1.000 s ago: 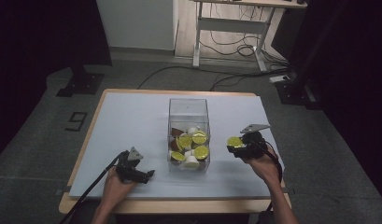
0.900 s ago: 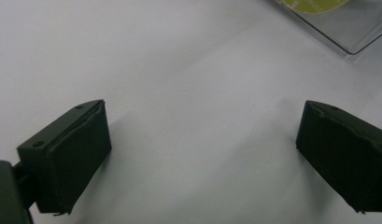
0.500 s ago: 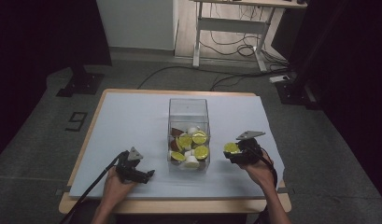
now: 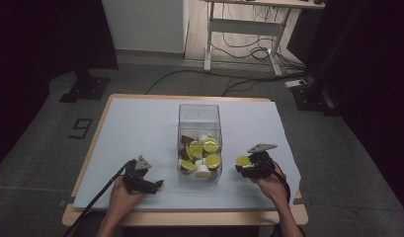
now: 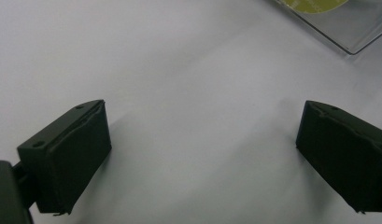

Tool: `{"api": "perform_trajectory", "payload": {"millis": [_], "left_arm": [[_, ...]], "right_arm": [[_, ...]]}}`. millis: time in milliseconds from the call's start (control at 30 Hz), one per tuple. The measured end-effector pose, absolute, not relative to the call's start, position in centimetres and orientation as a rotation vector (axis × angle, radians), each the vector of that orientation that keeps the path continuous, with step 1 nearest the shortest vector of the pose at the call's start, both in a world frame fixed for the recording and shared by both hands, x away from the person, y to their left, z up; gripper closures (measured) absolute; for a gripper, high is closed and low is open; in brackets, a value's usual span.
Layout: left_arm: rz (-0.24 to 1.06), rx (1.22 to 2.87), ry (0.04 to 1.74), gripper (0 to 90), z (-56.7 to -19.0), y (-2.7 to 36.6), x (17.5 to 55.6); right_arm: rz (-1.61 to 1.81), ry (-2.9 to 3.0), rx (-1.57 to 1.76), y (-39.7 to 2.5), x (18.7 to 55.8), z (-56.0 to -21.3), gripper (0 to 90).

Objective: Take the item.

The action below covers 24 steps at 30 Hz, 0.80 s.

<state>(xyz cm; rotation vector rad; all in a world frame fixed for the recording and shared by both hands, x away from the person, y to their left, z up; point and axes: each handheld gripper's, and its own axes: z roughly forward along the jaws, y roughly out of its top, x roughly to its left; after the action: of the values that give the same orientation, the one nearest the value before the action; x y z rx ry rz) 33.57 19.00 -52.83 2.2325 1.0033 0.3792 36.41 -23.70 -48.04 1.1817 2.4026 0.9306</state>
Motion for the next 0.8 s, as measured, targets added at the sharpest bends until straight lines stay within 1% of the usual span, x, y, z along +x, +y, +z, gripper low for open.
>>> {"api": "perform_trajectory", "payload": {"millis": [800], "left_arm": [[0.380, 2.232, 1.003, 2.7, -52.8, 19.0, 33.6]], "right_arm": [[0.869, 2.451, 1.198, -23.2, 36.5, -50.2, 38.2]]}}
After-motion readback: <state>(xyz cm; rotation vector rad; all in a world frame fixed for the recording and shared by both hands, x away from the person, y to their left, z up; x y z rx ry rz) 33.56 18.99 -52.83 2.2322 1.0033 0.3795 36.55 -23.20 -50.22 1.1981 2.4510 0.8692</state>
